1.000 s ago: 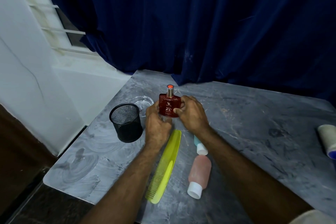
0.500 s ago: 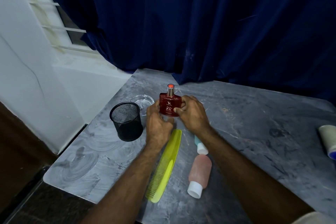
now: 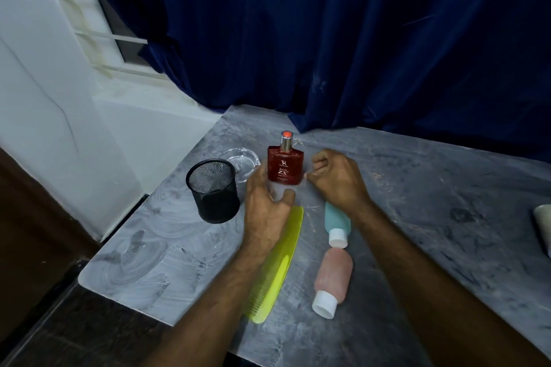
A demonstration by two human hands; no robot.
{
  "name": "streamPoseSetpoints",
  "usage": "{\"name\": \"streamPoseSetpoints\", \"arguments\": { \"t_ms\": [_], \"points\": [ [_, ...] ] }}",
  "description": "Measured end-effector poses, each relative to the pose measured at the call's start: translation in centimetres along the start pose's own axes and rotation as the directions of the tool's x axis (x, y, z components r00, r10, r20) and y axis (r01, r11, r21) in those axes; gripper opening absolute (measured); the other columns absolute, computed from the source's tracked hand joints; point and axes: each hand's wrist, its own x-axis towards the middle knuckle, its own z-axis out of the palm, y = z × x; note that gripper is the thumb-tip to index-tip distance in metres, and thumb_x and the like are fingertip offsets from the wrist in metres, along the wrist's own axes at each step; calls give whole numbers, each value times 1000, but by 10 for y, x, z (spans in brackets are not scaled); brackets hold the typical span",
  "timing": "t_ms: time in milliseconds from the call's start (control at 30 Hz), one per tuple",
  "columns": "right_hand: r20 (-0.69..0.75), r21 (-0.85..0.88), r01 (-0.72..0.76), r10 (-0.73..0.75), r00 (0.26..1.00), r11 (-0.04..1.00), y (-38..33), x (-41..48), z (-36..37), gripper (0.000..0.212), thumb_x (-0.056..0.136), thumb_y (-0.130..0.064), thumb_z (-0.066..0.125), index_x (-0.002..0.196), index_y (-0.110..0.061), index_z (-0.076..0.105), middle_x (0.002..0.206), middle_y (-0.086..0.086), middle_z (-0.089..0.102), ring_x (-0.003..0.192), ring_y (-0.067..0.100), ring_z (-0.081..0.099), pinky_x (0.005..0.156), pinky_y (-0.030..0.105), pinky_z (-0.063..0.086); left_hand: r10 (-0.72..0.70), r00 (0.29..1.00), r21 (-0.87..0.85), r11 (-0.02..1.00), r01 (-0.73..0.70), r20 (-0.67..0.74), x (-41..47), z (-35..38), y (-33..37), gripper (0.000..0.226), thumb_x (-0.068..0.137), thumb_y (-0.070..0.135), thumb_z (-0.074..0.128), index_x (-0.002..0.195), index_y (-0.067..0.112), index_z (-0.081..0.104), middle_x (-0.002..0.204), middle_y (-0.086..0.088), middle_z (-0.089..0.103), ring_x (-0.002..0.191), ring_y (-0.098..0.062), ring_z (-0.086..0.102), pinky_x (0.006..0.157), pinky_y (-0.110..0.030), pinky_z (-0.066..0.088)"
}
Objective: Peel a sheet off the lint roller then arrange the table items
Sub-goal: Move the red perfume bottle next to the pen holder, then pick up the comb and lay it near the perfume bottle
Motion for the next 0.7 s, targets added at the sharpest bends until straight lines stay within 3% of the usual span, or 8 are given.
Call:
{"name": "streamPoseSetpoints", "arguments": {
  "t_ms": [100,167,267,367,500,633,700],
  "points": [
    [25,-101,36,-34,999,994,0,-6,-15,17,82,-14,70,97,-15,76,94,4,78,92,24,72,89,39,57,5,993,-100,995,7,116,-35,-16,4,70,91,4,75,155,17,49,148,5,58,119,8,61,90,3,44],
    [91,-165,87,-73,993,983,-3,-15,-19,17,82,-15,65,94,-17,77,94,1,79,92,22,72,88,34,57,98,977,-70,994,-86,191,-64,-37,3,63,90,10,76,149,25,56,137,13,67,116,8,66,92,-6,51],
    [200,-182,124,-86,976,976,-10,-26,-20,18,79,-13,64,88,-17,78,90,0,79,90,21,73,85,33,58,164,945,138,968,-209,282,-93,-78,-2,47,84,24,75,130,36,68,114,20,73,102,-1,72,82,-12,55],
    [295,-186,125,-66,953,974,-15,-32,-16,14,76,-9,67,83,-17,76,86,3,79,88,24,74,85,36,60,81,924,493,826,-273,375,-106,-110,-4,32,89,45,70,120,45,65,108,25,65,94,-2,67,77,-22,54],
    [374,-259,127,-21,927,957,-21,-35,-5,9,81,-12,69,89,-15,73,89,8,77,89,27,74,85,39,60,-44,932,726,641,-249,359,-113,-127,-7,52,83,67,67,130,49,54,123,24,57,99,-14,70,72,-34,55],
    [398,-339,119,28,917,933,-22,-34,8,16,84,-15,69,100,-13,67,101,11,74,90,29,73,86,42,61,-109,923,782,573,-246,370,-115,-128,-6,66,78,80,56,137,52,48,135,28,50,106,-14,71,78,-36,57],
    [392,-358,122,30,920,926,-22,-32,11,15,86,-15,69,100,-13,65,102,11,73,89,29,73,84,43,61,-105,921,778,576,-250,374,-114,-128,-6,65,79,79,60,138,53,49,135,30,50,105,-12,71,78,-35,57]
  ]
}}
